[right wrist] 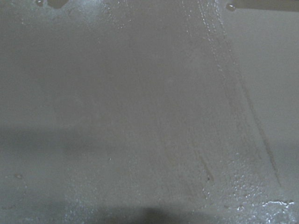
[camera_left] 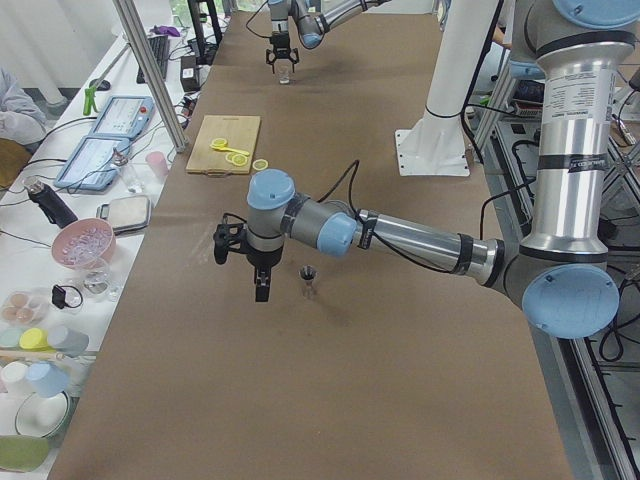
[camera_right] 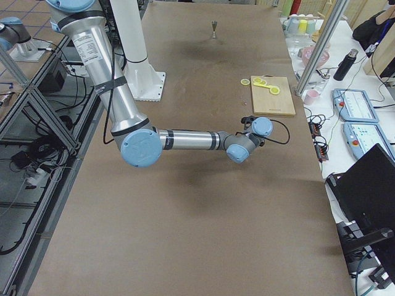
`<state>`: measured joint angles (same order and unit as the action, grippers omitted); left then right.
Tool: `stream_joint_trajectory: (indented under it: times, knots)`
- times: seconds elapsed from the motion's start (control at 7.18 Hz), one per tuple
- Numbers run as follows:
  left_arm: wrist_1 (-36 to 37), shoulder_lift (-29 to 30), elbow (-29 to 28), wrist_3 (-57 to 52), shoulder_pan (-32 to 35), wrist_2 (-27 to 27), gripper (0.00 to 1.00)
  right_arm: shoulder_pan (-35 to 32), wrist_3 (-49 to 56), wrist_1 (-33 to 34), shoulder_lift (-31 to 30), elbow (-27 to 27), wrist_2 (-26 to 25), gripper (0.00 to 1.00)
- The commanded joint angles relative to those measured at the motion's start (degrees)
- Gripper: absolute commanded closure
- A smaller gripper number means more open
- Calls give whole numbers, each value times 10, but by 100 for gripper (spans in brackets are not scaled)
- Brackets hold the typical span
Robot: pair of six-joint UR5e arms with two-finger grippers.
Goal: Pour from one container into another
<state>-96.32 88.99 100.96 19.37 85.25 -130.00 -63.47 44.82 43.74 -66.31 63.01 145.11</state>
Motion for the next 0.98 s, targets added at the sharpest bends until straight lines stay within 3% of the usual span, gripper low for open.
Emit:
stream_joint_trajectory:
  times: [0.0,0.42,0.7,0.84]
  knots:
    - [22,-34,-45,-105,62,-57,1,0,-70,-39,11,3,3,0]
    - [25,-50,-40,-106,81,-58,1,-6,-223,-41,35,26,-10,1]
    - [25,-58,-32,-106,93,-78,1,-16,-379,-37,38,62,-104,0]
    - [26,-58,-34,-105,93,-78,1,-26,-402,3,38,79,-134,0]
